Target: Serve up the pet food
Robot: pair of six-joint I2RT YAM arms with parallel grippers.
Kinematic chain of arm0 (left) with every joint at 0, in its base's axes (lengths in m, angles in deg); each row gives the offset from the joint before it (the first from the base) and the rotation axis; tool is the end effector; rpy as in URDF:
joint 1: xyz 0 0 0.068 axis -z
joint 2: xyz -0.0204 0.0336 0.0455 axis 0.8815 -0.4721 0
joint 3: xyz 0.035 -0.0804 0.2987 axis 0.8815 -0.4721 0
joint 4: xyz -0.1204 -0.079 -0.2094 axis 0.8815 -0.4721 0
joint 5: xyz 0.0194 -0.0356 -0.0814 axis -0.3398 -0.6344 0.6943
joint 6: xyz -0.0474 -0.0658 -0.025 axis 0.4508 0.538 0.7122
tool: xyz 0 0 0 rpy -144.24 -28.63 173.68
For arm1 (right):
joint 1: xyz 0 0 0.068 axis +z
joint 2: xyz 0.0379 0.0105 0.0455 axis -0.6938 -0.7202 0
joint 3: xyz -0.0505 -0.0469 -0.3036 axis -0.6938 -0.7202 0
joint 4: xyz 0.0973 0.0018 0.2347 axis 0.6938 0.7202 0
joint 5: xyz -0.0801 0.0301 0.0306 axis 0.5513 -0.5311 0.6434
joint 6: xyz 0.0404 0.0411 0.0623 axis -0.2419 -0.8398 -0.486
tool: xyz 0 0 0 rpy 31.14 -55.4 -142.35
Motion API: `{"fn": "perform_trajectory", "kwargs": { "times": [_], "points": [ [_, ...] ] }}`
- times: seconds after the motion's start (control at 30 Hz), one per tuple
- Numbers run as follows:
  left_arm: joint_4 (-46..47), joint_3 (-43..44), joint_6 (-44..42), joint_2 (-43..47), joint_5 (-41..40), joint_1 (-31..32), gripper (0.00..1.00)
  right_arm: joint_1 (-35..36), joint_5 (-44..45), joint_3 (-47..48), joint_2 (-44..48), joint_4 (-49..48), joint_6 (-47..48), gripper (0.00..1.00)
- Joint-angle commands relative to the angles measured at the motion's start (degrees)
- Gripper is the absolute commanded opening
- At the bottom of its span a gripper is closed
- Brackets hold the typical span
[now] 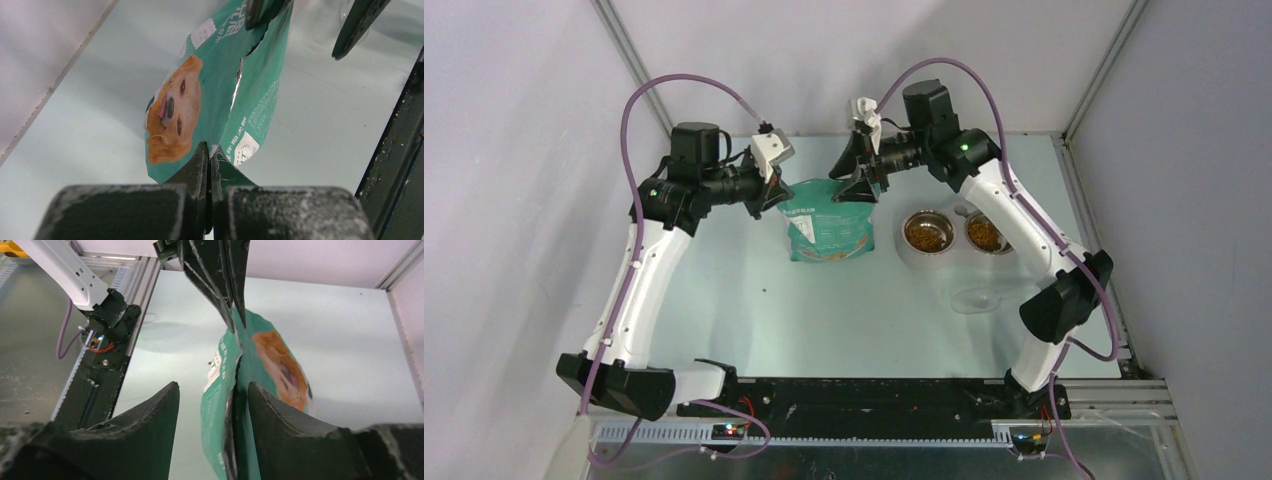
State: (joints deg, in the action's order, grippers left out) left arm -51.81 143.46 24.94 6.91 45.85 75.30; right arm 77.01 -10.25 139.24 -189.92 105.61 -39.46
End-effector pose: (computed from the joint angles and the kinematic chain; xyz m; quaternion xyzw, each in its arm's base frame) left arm 0.2345 -0.1030 0.4459 0.4518 0.7249 -0.2192 0.4716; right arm 0.2998 0.2729 0.4585 -0.5792 0.5218 0.4692 0.4149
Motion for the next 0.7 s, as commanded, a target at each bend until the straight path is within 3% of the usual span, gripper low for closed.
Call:
{"fn": "perform_trajectory", "kwargs": {
  "times": [0.0,0.3,0.37,0.43,0.47,0.5,0.53,0.6,0.67],
  "points": [
    [3.4,1.84,2.12,1.35,0.54,0.41,0.0,1.57,2.78,6.96,-3.2,2.56,5.23,0.57],
    [2.71,1.26,-0.86,2.78,0.56,0.41,0.0,4.19,14.97,11.27,-5.78,7.39,8.13,0.54],
    [2.27,1.34,-1.64,2.87,0.5,0.41,0.0,4.22,16.16,13.11,-6.68,9.51,9.06,0.5],
    [1.54,1.81,-2.28,2.52,1.07,0.41,0.01,4.21,16.38,14.8,-7.36,11.6,9.89,0.36],
    [1.26,2.34,-2.48,2.27,1.33,0.41,0.08,4.11,16.33,15.18,-7.57,12.18,9.91,0.23],
    [0.96,2.66,-2.43,1.71,2.01,0.5,0.16,4.03,16.16,15.53,-7.56,12.22,9.82,0.17],
    [1.04,3.12,-1.98,1.47,2.46,0.59,0.33,4.02,16.12,15.58,-7.51,11.99,9.57,0.04],
    [2.7,3.23,0.01,0.9,3.5,0.84,0.52,4.09,16.18,15.62,-7.51,11.2,8.84,0.0],
    [4.85,2.88,2.03,0.32,4.31,1.41,0.57,4.1,16.15,15.76,-7.49,10.42,8.36,0.0]
  ]
}}
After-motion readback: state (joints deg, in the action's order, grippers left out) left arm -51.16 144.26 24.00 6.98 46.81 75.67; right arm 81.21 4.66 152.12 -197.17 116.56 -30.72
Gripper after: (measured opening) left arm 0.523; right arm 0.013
